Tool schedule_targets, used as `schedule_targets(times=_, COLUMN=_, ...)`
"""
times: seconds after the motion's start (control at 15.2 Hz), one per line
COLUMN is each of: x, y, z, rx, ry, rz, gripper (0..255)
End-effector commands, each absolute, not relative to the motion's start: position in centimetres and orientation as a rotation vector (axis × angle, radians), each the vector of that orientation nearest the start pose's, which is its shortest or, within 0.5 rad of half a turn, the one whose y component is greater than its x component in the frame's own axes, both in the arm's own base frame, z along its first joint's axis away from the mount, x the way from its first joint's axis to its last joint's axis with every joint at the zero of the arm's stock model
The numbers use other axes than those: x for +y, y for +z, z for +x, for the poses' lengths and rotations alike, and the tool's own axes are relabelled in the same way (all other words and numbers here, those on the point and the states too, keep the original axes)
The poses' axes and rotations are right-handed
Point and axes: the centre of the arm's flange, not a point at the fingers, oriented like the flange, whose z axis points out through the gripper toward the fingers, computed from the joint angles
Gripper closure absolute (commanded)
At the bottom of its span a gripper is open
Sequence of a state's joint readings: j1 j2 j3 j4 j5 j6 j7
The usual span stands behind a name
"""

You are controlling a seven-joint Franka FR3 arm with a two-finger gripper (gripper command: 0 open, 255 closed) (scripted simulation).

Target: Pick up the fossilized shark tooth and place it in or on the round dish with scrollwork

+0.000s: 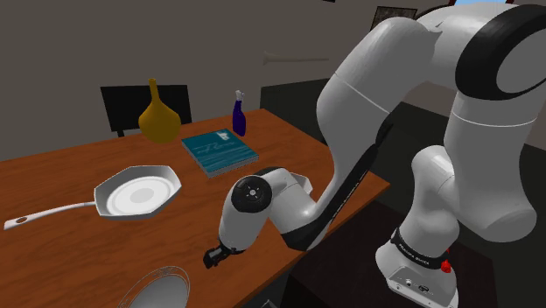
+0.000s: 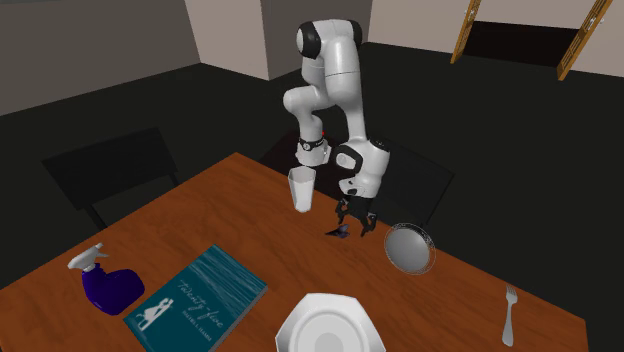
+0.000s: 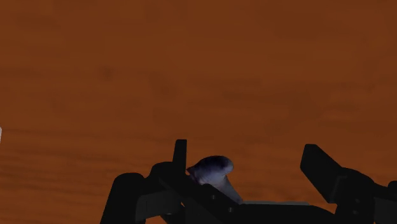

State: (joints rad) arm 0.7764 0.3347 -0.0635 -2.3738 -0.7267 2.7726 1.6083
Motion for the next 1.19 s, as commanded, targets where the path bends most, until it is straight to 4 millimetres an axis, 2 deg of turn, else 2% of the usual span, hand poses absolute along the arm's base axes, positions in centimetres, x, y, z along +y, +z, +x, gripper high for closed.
schedule_targets(times=0.0, x=35.0, y=18.4, z=36.2, rx=0.343, ry=-0.472, rz=-3.157, gripper=0)
schedule_targets(times=0.07, x=34.9, y=18.4, z=36.2, rx=0.343, ry=-0.472, rz=-3.157, gripper=0)
schedule_targets(times=0.13, x=34.9, y=18.4, z=36.2, rx=0.343, ry=-0.472, rz=-3.157, gripper=255)
schedule_targets(times=0.73, x=35.0, y=18.6, z=36.2, rx=0.342, ry=-0.475, rz=-3.153, gripper=255)
schedule_targets(times=0.79, x=35.0, y=18.6, z=36.2, rx=0.342, ry=-0.475, rz=-3.153, gripper=0)
schedule_targets(times=0.99, x=31.0, y=22.4, z=41.3, rx=0.480, ry=-0.103, rz=-3.014, gripper=0)
schedule_targets(times=1.12, x=28.4, y=23.6, z=44.2, rx=0.546, ry=0.087, rz=-2.919, gripper=0)
